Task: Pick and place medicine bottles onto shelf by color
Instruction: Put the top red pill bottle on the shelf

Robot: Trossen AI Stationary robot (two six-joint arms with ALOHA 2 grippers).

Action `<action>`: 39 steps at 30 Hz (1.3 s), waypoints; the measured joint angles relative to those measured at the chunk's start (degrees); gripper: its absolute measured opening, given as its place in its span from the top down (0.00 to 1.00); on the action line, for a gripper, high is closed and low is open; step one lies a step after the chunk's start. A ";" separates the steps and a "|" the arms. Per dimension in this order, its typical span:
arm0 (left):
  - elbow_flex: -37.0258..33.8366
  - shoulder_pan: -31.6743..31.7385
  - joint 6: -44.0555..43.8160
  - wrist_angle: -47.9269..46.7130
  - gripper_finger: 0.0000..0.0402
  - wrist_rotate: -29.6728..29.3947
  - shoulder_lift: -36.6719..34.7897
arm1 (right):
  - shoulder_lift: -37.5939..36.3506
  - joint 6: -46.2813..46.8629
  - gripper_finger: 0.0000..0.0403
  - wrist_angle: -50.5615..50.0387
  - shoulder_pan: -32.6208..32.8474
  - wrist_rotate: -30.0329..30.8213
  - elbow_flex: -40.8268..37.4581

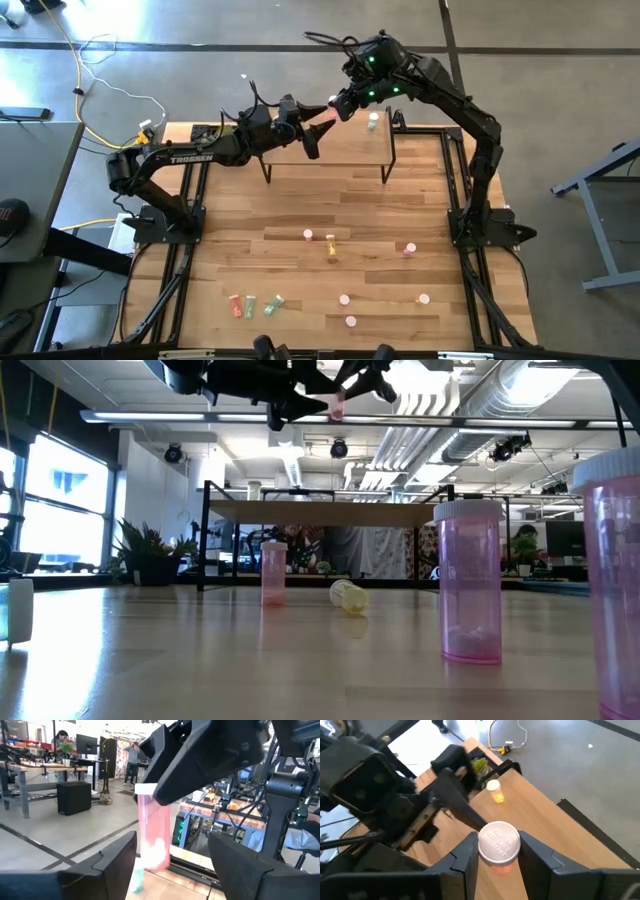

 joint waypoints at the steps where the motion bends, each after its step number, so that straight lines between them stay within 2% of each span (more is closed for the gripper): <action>1: 0.00 0.08 -0.01 -0.47 0.41 0.00 -0.49 | -0.16 -0.46 0.74 -0.41 -0.28 0.11 0.00; 9: 0.00 0.83 0.24 -1.64 0.41 -0.07 -3.92 | -3.39 -5.40 0.74 -0.48 -2.03 0.24 0.00; 14: 0.00 0.81 2.12 -2.51 0.41 -0.28 -5.07 | -6.79 -8.73 0.74 -0.70 -3.44 2.64 0.00; 19: 0.00 0.81 2.09 -4.06 0.41 -0.47 -5.22 | -9.01 -10.95 0.74 -5.15 -3.71 7.71 0.02; 23: 0.00 0.81 2.05 -4.97 0.41 -0.48 -5.20 | -8.19 -11.52 0.74 -7.83 -2.55 7.69 -0.17; 26: 0.00 0.81 2.02 -4.96 0.41 -0.47 -5.20 | -7.92 -11.52 0.74 -7.13 -1.76 7.22 -4.59; 30: 0.00 0.81 2.48 -5.01 0.41 -0.96 -5.20 | -8.74 -10.42 0.74 -3.24 -1.96 3.76 -14.42; 34: 0.00 0.81 3.24 -5.05 0.41 -1.99 -5.20 | -10.98 -8.62 0.74 4.40 -2.74 -0.32 -24.33; 39: 0.00 0.81 4.58 -5.25 0.41 -2.68 -5.20 | -14.20 -5.78 0.74 14.27 -3.36 -2.26 -35.01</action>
